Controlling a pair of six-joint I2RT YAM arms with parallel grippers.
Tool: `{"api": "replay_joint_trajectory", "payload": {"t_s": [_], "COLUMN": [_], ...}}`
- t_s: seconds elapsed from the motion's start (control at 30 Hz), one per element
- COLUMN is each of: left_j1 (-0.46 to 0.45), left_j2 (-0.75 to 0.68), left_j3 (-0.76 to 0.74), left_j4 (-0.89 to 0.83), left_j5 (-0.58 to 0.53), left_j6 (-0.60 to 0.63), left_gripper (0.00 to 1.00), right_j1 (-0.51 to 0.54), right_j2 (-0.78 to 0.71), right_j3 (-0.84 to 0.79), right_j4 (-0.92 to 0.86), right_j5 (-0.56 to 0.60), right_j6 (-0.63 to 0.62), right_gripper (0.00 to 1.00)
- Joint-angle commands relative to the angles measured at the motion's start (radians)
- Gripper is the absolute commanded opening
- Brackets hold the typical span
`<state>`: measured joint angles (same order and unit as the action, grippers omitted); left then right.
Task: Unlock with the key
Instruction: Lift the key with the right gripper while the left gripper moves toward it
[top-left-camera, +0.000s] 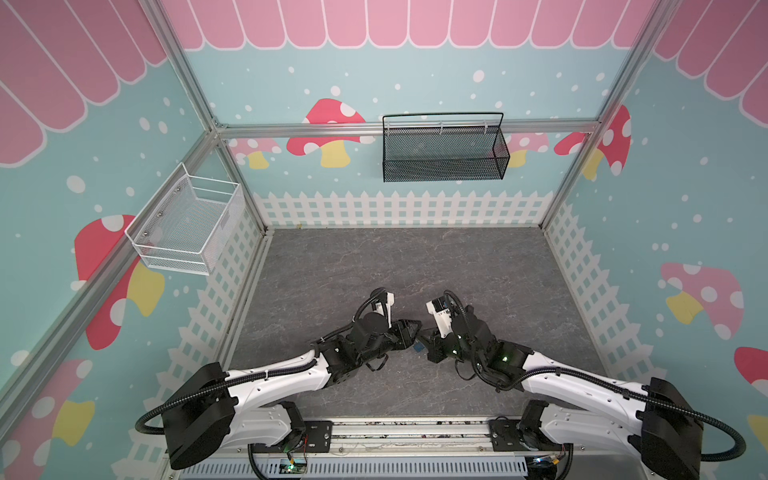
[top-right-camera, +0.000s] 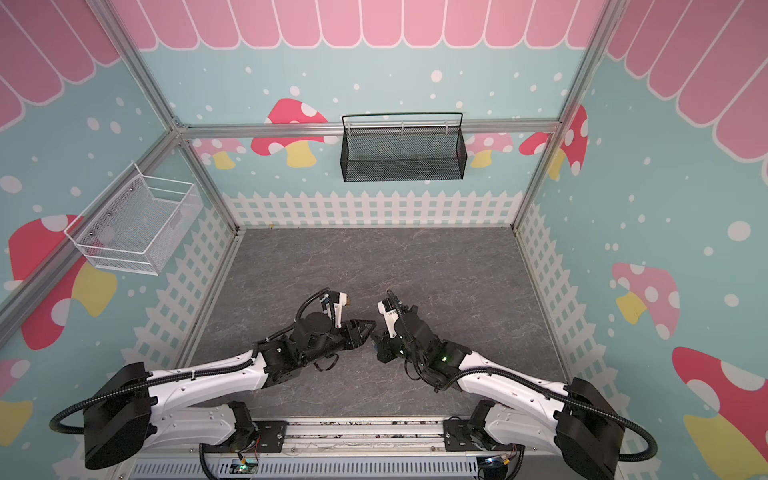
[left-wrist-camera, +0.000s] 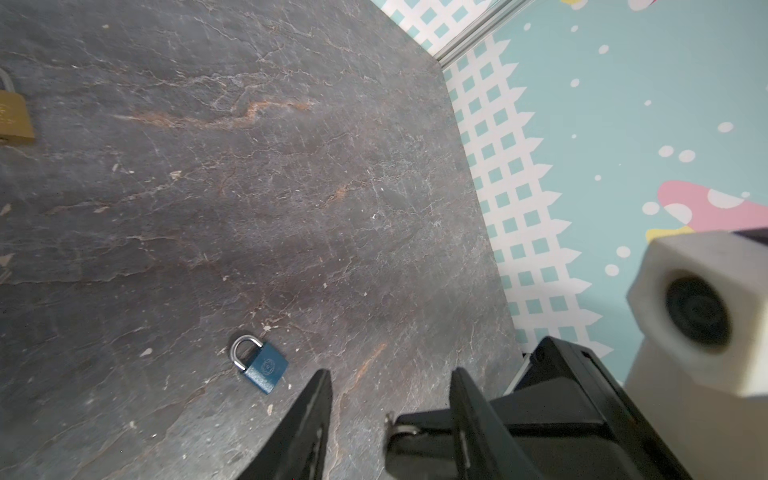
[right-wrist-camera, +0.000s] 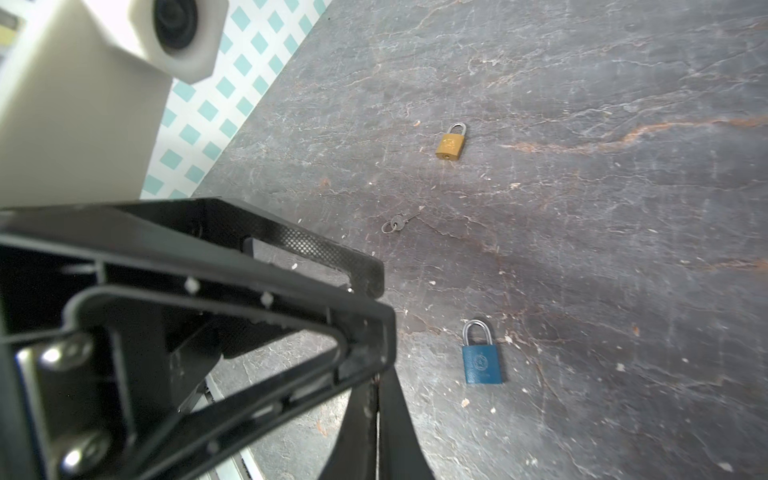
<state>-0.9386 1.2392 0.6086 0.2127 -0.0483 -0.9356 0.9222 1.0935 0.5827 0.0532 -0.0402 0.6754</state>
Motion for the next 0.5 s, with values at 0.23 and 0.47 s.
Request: {"api": "replay_joint_trajectory", "payload": {"t_s": [0.23,0.47], "left_j1": [-0.004,-0.005], "left_j2": [-0.001,-0.006], "left_j3": [0.022,0.022], "left_j4": [0.013,-0.002], "left_j5": [-0.025,-0.041], "left_j6": [-0.006,-0.006], "left_gripper": [0.28,0.15], "right_j1": [-0.010,-0.020], "right_j2": [0.008,0.010], "right_j3": [0.007,-0.006], "right_j4": [0.062,0.057], "right_j5": [-0.072,-0.069], "right_j6": [0.006,0.017], "right_gripper": [0.00,0.00]}}
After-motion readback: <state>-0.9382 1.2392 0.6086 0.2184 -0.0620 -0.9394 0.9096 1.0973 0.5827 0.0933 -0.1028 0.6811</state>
